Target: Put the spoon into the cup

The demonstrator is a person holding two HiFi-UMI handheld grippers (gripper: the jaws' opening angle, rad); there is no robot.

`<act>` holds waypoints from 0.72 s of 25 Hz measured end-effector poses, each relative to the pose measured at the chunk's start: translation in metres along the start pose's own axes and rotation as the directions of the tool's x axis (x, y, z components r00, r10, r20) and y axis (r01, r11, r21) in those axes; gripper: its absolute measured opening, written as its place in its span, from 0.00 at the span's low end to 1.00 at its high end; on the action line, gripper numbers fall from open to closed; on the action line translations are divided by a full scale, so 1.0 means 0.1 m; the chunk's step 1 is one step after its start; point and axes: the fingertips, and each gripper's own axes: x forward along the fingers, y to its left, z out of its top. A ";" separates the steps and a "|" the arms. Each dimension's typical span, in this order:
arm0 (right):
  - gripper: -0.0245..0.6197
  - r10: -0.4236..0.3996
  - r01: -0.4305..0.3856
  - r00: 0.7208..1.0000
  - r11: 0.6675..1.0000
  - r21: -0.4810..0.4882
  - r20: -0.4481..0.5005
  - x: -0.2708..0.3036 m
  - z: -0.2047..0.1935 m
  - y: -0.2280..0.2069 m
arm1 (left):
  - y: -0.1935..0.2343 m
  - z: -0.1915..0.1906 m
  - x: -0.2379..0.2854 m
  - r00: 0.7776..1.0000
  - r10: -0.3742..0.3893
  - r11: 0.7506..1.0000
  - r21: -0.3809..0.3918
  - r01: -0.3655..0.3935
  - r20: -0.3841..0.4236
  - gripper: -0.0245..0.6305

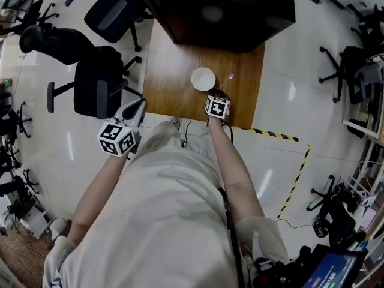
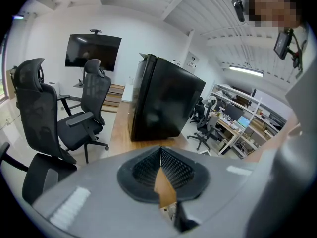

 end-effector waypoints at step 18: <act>0.26 -0.129 0.129 0.992 0.992 -0.017 0.005 -0.17 -0.19 -0.45 | -0.06 -0.03 -0.04 1.000 0.000 1.000 0.004 0.000 0.003 0.04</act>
